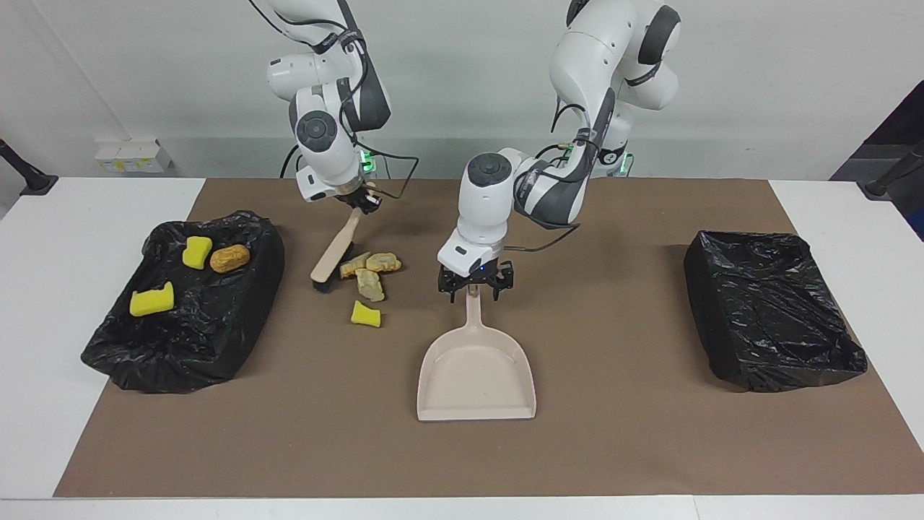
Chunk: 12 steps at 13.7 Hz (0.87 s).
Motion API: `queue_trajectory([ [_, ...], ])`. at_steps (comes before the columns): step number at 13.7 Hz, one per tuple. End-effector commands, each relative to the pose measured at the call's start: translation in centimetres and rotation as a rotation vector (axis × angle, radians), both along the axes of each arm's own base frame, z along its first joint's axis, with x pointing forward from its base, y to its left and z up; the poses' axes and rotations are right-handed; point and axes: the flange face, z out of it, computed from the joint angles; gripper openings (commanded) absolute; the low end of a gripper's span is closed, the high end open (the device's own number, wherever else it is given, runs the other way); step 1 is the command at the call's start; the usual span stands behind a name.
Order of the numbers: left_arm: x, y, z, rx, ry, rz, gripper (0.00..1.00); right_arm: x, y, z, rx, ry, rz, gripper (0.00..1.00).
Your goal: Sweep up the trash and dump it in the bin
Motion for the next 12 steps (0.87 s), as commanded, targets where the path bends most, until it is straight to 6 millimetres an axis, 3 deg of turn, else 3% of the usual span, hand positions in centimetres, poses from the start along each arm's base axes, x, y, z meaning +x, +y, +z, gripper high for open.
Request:
queue_trajectory([
  [1,0.2,0.1,0.1,0.008,-0.017,0.01,0.32,0.8,2.8,-1.3,-0.007,0.007,-0.072,0.0],
  [2,0.3,0.1,0.1,0.012,-0.029,0.004,0.0,1.9,3.2,-0.9,-0.007,0.004,-0.079,0.0],
  [6,1.2,1.4,0.8,0.102,-0.1,-0.064,0.0,4.0,5.8,-0.3,0.034,0.002,-0.085,0.0],
  [8,1.7,3.0,3.0,0.143,-0.118,-0.127,0.0,4.4,7.0,-0.6,0.037,-0.005,-0.066,0.0],
  [12,2.6,8.5,7.6,0.233,-0.056,-0.3,0.0,4.7,7.8,-0.1,0.043,-0.014,-0.052,0.0],
])
